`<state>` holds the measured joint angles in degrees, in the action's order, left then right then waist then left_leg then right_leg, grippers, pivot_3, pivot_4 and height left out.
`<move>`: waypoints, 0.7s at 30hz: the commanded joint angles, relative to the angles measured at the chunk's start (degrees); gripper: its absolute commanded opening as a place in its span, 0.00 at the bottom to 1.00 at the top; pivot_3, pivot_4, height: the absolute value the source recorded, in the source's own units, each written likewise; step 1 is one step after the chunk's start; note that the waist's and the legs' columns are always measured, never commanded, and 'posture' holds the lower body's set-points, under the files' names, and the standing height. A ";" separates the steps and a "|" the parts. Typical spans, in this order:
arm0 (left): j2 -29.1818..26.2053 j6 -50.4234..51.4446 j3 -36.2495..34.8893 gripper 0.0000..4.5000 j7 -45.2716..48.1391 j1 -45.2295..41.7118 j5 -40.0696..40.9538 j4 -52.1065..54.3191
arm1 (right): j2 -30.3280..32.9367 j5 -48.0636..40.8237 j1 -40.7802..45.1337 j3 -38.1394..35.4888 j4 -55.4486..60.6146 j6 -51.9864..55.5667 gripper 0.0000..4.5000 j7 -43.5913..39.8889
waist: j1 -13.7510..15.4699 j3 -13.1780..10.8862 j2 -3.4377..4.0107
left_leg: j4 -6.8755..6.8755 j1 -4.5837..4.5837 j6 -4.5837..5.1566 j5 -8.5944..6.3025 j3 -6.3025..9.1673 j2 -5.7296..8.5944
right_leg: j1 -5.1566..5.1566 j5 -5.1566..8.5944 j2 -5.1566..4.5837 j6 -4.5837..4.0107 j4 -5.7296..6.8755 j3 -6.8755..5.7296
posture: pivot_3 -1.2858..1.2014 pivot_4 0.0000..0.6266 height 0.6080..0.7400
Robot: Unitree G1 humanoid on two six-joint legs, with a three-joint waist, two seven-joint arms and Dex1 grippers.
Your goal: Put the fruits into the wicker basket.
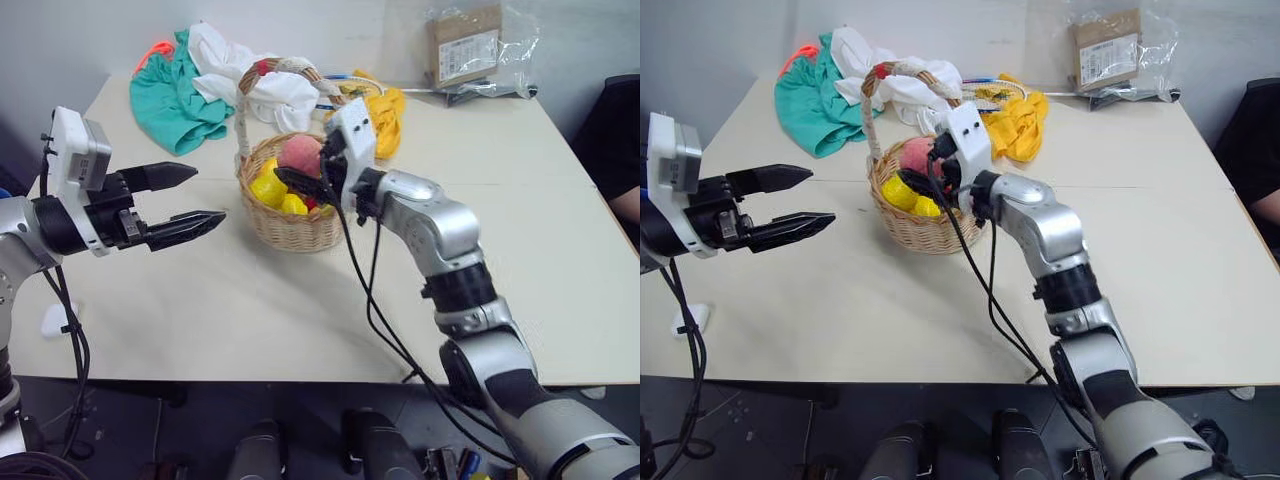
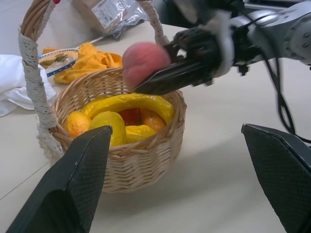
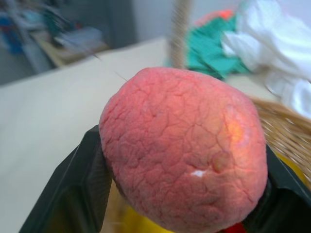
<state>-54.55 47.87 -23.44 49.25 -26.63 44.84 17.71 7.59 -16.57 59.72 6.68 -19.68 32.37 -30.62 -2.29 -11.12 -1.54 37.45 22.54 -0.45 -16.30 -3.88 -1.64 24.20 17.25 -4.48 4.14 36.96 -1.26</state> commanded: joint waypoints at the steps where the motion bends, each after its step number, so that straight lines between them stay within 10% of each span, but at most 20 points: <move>1: 0.00 -1.28 -0.85 1.00 -0.78 -0.76 0.87 1.91 | -0.54 1.23 0.22 0.74 1.09 -1.03 0.91 -0.67 | -0.03 0.00 0.00 | -0.04 0.12 -0.01 0.01 -0.01 0.00 | 0.13 0.00 0.01 0.01 0.03 0.00 | 0.52 0.24 1.00; 13: 0.99 -1.97 -0.65 1.00 -1.51 -0.03 1.38 2.52 | 12.23 -16.38 -13.53 -12.36 34.71 23.18 0.99 -2.20 | 0.60 0.01 -0.02 | 0.00 0.83 0.02 0.09 -0.14 -0.05 | 0.86 -0.01 0.07 0.03 0.10 -0.01 | 0.52 0.24 1.00; 21: 3.25 -2.75 3.44 1.00 -2.05 -4.60 1.02 1.44 | 7.58 -8.78 -9.04 -11.48 18.67 12.04 0.99 5.38 | -0.06 0.02 -0.03 | 0.01 0.41 0.18 0.28 -0.18 -0.03 | 0.77 -0.14 0.18 -0.15 0.39 0.08 | 0.52 0.24 1.00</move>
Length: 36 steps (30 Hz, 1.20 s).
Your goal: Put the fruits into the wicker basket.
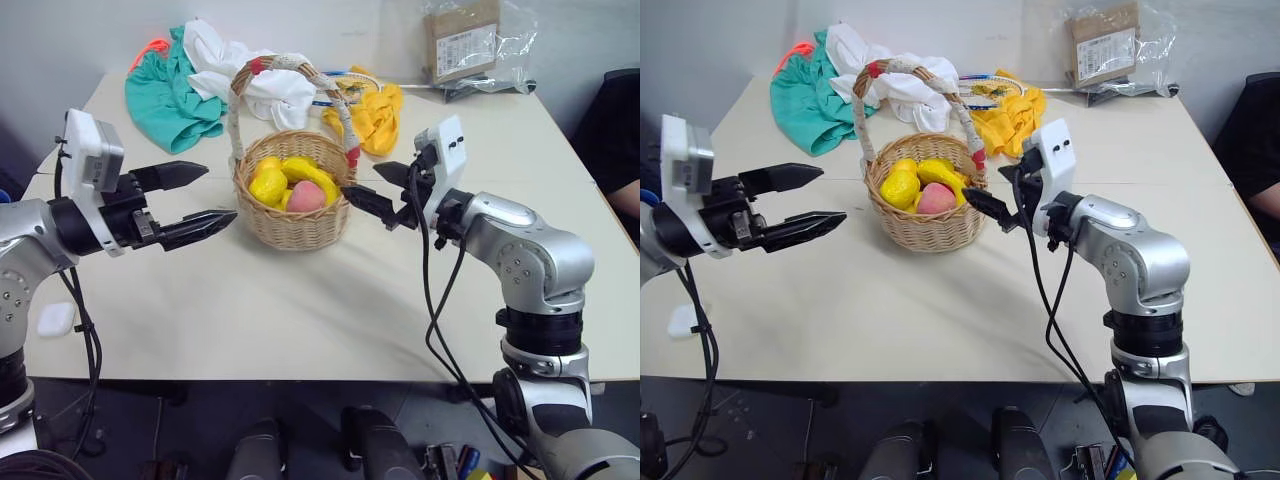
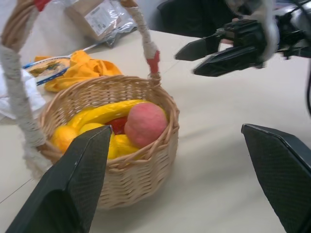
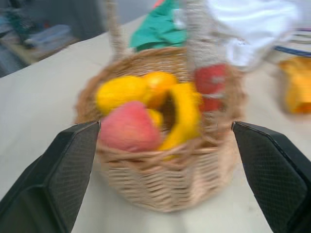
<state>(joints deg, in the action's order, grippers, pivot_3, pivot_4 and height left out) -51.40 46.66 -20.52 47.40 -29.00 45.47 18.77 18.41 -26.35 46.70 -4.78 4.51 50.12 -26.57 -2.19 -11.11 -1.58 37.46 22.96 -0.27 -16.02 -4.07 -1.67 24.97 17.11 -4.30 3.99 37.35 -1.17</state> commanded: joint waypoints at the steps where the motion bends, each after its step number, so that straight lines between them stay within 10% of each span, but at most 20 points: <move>1: 0.18 -1.57 0.75 1.00 -0.15 -2.63 0.35 0.19 | -4.40 1.05 5.17 -0.05 -8.05 -7.01 0.99 0.91 | -0.23 0.00 0.00 | -0.02 -0.03 -0.04 0.04 0.00 0.00 | 0.01 -0.01 0.03 -0.02 0.06 0.03 | 0.52 0.24 1.00; 8: 0.31 -2.11 1.72 1.00 0.06 -4.09 -0.09 -0.65 | -9.57 6.68 13.51 0.72 -28.19 -20.10 0.90 1.65 | -0.86 0.00 0.00 | -0.06 0.24 -0.39 0.26 -0.02 -0.06 | 0.21 -0.01 0.07 -0.01 0.20 0.07 | 0.52 0.24 1.00; 20: 1.07 -3.56 2.42 1.00 -0.23 -4.00 -0.61 -1.09 | -6.76 4.50 7.90 -0.63 -14.55 -21.85 0.05 -1.28 | -0.76 0.00 0.00 | -0.09 0.33 -0.38 0.25 -0.01 -0.06 | 0.26 -0.01 0.05 0.00 0.14 0.05 | 0.52 0.24 1.00; 26: 2.15 -5.25 5.24 1.00 1.78 -6.79 -1.65 -4.50 | 7.84 -3.05 -0.69 -10.30 6.02 -13.08 0.05 -3.89 | 0.67 0.00 0.00 | -0.10 0.36 -0.33 0.22 -0.03 -0.03 | 0.28 -0.01 0.03 0.00 0.06 0.05 | 0.52 0.24 1.00; 36: 7.91 -7.60 10.60 1.00 4.98 -13.32 -2.96 -11.41 | 26.33 0.95 -19.85 -26.86 6.35 -12.39 0.05 -1.96 | 1.00 0.00 0.00 | -0.03 0.24 0.10 0.04 -0.05 0.01 | 0.02 -0.09 0.10 0.14 -0.37 0.02 | 0.52 0.24 1.00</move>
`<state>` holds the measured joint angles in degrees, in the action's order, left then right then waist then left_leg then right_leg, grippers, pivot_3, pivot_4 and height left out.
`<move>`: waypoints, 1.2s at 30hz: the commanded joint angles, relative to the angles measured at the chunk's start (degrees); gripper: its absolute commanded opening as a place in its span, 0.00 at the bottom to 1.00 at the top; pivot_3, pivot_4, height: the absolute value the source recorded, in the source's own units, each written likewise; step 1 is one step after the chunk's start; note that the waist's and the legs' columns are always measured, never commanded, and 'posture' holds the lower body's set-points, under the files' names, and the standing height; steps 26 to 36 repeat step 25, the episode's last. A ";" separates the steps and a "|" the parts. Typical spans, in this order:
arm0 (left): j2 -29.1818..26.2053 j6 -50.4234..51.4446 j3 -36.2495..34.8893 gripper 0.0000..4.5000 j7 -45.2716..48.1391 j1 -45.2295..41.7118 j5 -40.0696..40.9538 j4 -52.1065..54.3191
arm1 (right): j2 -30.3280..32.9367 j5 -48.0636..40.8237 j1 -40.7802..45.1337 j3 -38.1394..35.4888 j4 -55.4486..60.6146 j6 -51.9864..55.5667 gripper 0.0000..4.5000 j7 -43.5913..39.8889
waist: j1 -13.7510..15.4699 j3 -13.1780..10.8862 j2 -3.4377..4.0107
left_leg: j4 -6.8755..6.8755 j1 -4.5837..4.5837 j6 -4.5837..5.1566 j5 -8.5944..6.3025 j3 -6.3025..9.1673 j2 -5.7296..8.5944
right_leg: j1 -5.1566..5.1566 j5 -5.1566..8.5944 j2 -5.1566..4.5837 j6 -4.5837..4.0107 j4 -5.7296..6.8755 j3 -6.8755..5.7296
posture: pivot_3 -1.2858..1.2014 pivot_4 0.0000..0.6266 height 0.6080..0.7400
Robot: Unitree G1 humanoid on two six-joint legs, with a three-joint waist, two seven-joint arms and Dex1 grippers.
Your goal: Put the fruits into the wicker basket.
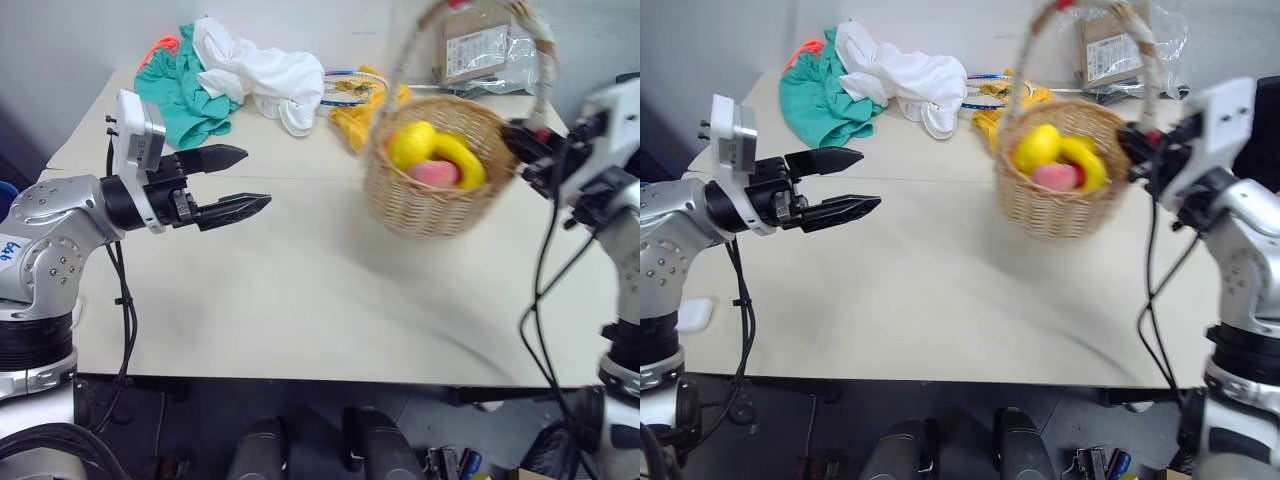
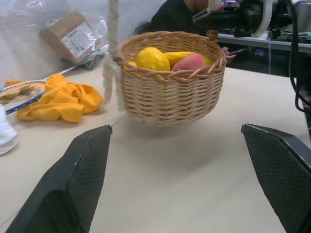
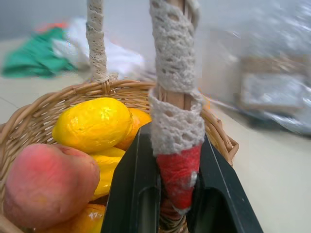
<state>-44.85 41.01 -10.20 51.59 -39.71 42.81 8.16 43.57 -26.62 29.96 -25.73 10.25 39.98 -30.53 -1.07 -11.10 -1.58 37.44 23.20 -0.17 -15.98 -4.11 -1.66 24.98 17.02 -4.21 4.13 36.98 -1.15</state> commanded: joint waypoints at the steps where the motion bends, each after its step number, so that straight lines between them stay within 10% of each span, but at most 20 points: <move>1: 2.23 -2.06 0.68 1.00 1.07 -3.54 -0.29 -1.58 | 0.42 1.74 -5.39 -7.04 -0.14 -3.34 0.05 2.77 | -0.17 0.00 0.00 | 0.00 0.00 -0.01 0.01 -0.04 -0.02 | 0.01 0.00 0.03 0.00 0.00 0.04 | 0.52 0.24 1.00; 3: 3.29 -2.16 1.29 1.00 1.92 -4.70 -0.37 -2.51 | -1.62 2.08 -7.85 -7.99 -1.48 -5.22 0.05 4.20 | -0.39 0.00 0.00 | 0.05 -0.03 -0.04 0.03 -0.06 -0.05 | -0.01 -0.01 0.12 0.01 0.03 0.06 | 0.52 0.24 1.00; 9: 5.43 -1.90 2.63 1.00 3.92 -6.40 -0.38 -3.80 | -5.96 1.22 -12.89 -10.22 -1.63 -8.82 0.47 5.22 | -0.53 0.01 0.04 | -0.06 -0.47 -0.15 0.09 -0.47 -0.13 | -0.10 -0.03 0.58 0.05 0.16 0.44 | 0.52 0.24 1.00; 16: 5.49 -2.73 2.22 1.00 7.53 -6.39 -1.02 -9.26 | 6.72 -3.49 -30.92 -23.89 4.24 -4.52 0.99 -10.00 | 0.84 0.02 0.09 | -0.14 -0.73 0.02 -0.02 -0.50 -0.05 | -0.45 -0.03 0.61 0.15 -0.06 0.66 | 0.52 0.24 1.00; 24: 4.13 -10.31 5.28 1.00 15.21 -9.12 -8.03 -19.24 | 19.39 -12.28 -53.81 -48.30 -0.18 9.62 0.99 -40.98 | 0.79 0.04 -0.08 | -0.23 -1.12 0.07 -0.13 -0.42 -0.11 | -1.05 -0.07 0.85 0.21 -0.59 0.59 | 0.52 0.24 1.00; 36: 4.01 -11.72 5.55 1.00 16.30 -9.44 -8.78 -19.80 | 20.60 -11.35 -54.13 -48.38 -1.08 9.28 0.99 -41.22 | 0.79 0.04 -0.08 | -0.21 -1.18 0.06 -0.19 -0.41 -0.15 | -1.14 -0.07 0.89 0.21 -0.66 0.60 | 0.52 0.24 1.00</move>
